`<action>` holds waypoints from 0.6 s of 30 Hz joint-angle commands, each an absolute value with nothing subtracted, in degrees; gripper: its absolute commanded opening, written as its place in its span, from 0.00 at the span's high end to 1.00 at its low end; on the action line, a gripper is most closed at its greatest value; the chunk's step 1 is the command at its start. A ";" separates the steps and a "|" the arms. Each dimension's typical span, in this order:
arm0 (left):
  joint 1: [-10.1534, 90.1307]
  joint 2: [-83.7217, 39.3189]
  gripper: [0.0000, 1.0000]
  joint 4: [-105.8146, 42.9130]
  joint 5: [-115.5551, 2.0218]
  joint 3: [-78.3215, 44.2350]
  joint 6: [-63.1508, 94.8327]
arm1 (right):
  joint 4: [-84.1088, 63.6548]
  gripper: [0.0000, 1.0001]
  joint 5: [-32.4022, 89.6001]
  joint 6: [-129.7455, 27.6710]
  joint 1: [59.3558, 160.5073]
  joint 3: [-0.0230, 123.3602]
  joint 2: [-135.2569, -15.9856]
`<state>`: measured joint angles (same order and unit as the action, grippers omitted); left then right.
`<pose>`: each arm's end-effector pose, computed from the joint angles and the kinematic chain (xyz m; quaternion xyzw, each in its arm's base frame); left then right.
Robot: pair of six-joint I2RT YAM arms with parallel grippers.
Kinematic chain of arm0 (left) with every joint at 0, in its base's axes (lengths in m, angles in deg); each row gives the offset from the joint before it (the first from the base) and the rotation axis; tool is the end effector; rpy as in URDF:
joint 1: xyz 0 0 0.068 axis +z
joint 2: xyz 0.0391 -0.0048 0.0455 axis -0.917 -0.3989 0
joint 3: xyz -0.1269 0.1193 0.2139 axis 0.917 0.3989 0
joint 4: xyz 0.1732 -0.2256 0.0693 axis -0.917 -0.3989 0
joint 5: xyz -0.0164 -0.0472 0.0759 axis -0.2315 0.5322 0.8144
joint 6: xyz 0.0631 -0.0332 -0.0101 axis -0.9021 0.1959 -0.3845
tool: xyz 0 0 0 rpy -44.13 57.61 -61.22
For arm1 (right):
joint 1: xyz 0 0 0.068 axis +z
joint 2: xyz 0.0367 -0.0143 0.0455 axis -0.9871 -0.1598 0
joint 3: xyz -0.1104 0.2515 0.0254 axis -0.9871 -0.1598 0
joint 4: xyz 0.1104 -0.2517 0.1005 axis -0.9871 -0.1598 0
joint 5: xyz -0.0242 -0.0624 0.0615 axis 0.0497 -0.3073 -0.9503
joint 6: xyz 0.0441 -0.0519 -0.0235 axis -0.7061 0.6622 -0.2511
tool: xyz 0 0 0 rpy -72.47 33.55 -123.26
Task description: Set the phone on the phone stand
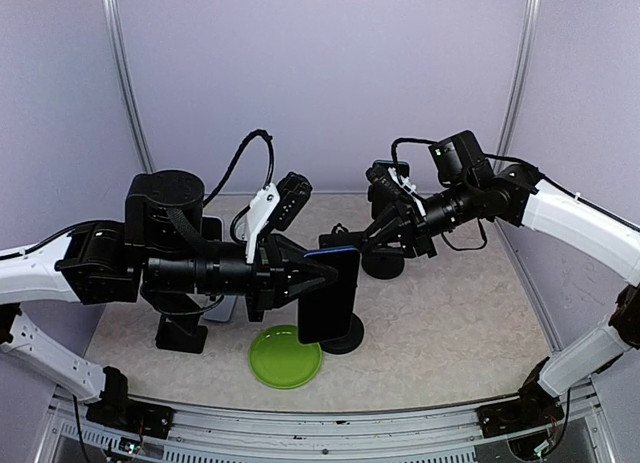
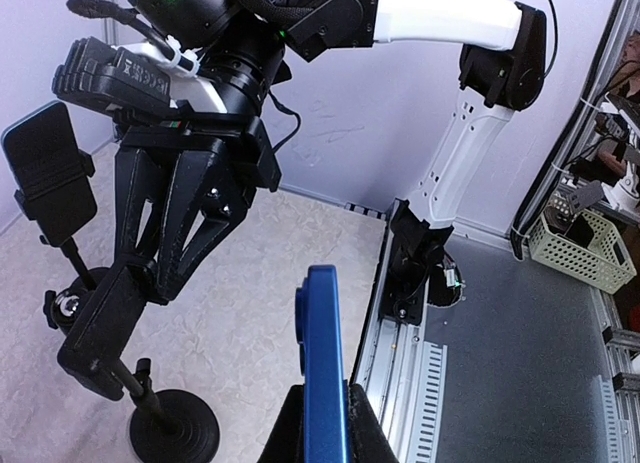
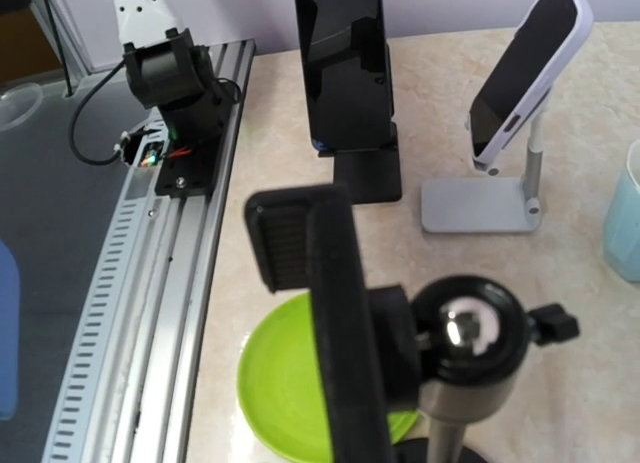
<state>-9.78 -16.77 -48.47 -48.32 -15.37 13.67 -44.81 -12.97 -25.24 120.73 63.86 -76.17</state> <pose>0.0799 -0.3257 0.3938 0.4345 0.6599 -0.4158 0.4503 0.2396 0.2595 0.3482 -0.5596 0.6263 0.4407 0.3167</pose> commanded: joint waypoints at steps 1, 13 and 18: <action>-8.28 -17.83 1.00 -43.44 -50.61 -18.72 10.54 | -45.23 0.89 -13.48 -25.61 121.23 64.17 -75.65; 11.44 -23.04 1.00 -29.63 -88.46 -21.60 4.57 | -46.74 1.00 -14.66 -22.74 121.23 63.79 -75.49; 15.96 -29.16 1.00 -28.40 -100.23 -25.53 4.16 | -47.50 1.00 -14.49 -22.12 121.23 64.45 -76.42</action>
